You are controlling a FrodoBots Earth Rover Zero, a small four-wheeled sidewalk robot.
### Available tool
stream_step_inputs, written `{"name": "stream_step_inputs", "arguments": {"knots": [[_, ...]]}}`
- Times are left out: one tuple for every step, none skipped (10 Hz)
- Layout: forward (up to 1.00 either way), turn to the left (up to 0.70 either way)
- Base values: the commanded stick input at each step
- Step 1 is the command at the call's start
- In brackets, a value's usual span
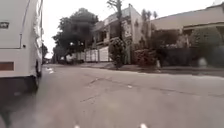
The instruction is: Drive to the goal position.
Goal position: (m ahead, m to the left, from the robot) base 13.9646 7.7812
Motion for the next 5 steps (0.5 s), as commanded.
{"name": "stream_step_inputs", "arguments": {"knots": [[0.70, 0.00], [0.70, 0.00], [0.70, 0.00], [0.70, 0.00], [0.70, 0.00]]}}
